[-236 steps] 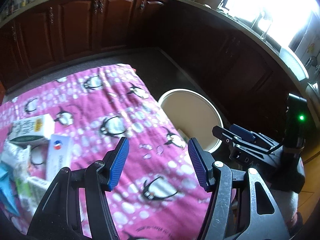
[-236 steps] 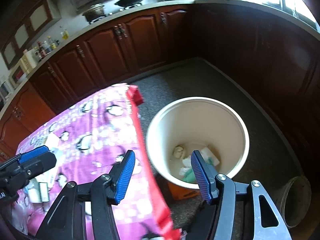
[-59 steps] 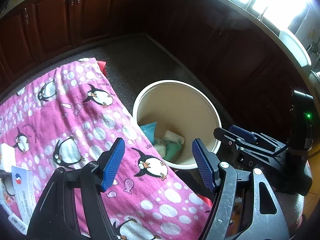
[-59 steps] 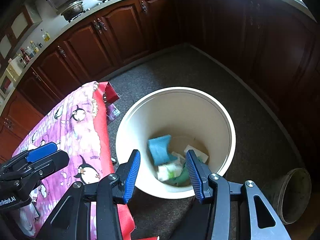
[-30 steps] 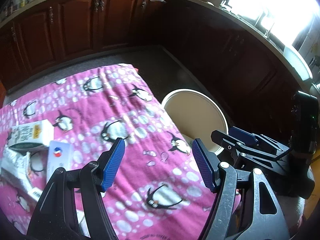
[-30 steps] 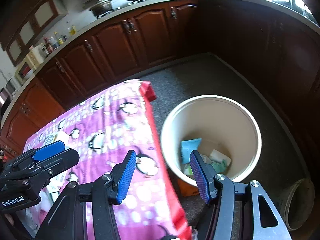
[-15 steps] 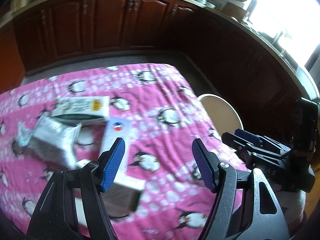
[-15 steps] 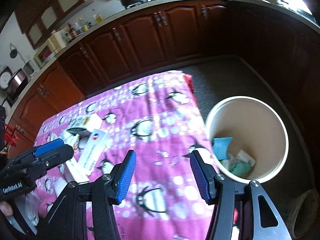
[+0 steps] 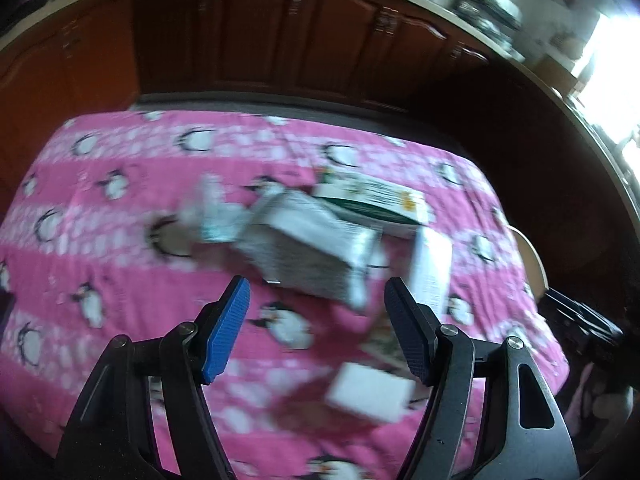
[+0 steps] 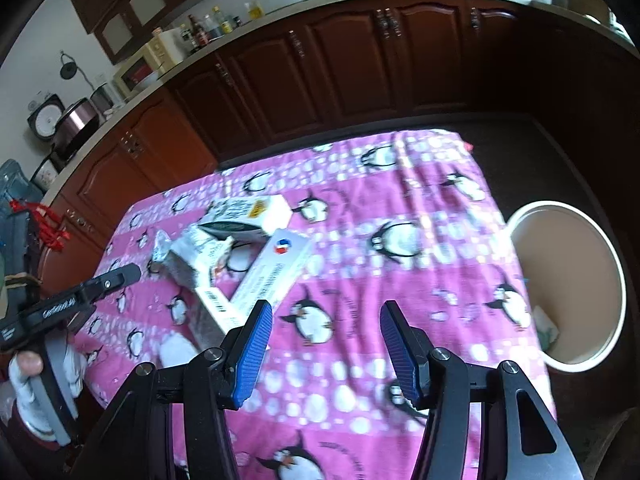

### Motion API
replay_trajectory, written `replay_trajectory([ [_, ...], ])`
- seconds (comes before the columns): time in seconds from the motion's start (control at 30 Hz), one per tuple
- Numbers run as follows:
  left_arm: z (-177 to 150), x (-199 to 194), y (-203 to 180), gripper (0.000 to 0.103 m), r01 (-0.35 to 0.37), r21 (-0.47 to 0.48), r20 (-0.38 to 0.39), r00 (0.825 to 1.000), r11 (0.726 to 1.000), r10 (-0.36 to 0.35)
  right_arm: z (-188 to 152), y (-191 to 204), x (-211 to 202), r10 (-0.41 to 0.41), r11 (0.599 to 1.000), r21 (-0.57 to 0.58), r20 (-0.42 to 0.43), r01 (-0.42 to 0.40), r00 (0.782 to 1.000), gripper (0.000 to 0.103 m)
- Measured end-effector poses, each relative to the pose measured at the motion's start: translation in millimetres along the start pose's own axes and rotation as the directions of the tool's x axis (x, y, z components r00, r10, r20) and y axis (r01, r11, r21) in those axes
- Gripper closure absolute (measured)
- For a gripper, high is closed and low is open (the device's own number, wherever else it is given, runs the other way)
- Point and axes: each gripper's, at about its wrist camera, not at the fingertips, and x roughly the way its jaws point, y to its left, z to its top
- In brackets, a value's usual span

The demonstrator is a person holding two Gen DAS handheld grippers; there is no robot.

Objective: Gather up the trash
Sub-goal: 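Move both grippers back over the remaining trash on the bedspread, then grasp the white tissue with the left gripper while the right gripper grasps the white foam block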

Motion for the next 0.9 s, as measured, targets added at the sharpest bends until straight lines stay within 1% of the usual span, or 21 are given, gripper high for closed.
replay_trajectory([
  [0.17, 6, 6, 39, 0.034, -0.034, -0.055, 0.000, 0.999, 0.998, 0.034, 1, 20, 13, 0.022, 0.999, -0.030, -0.030, -0.023, 0.999, 0.049],
  [0.3, 14, 16, 64, 0.034, -0.028, -0.096, -0.003, 1.000, 0.995, 0.027, 3, 35, 22, 0.029, 0.998, -0.052, -0.048, -0.031, 0.998, 0.049],
  [0.4, 21, 27, 73, 0.034, -0.039, -0.104, -0.018, 0.999, 0.994, 0.038, 4, 43, 27, 0.036, 0.998, -0.057, -0.062, -0.039, 0.997, 0.049],
  [0.5, 30, 39, 79, 0.034, -0.050, -0.104, -0.022, 0.999, 0.993, 0.048, 3, 55, 31, 0.076, 0.994, -0.073, -0.084, -0.083, 0.994, 0.049],
  [0.63, 42, 55, 83, 0.034, -0.054, -0.108, -0.023, 0.998, 0.993, 0.051, -4, 78, 37, 0.168, 0.977, -0.109, -0.137, -0.184, 0.976, 0.049],
  [0.73, 47, 65, 85, 0.034, -0.052, -0.118, -0.034, 0.998, 0.992, 0.048, -14, 98, 50, 0.228, 0.956, -0.140, -0.199, -0.258, 0.953, 0.049],
  [0.83, 50, 70, 85, 0.034, -0.055, -0.108, -0.038, 0.998, 0.993, 0.051, -24, 118, 63, 0.231, 0.938, -0.199, -0.245, -0.282, 0.942, 0.049],
  [0.9, 52, 74, 85, 0.034, -0.054, -0.098, -0.043, 0.998, 0.994, 0.050, -28, 129, 71, 0.219, 0.927, -0.242, -0.267, -0.286, 0.938, 0.049],
])
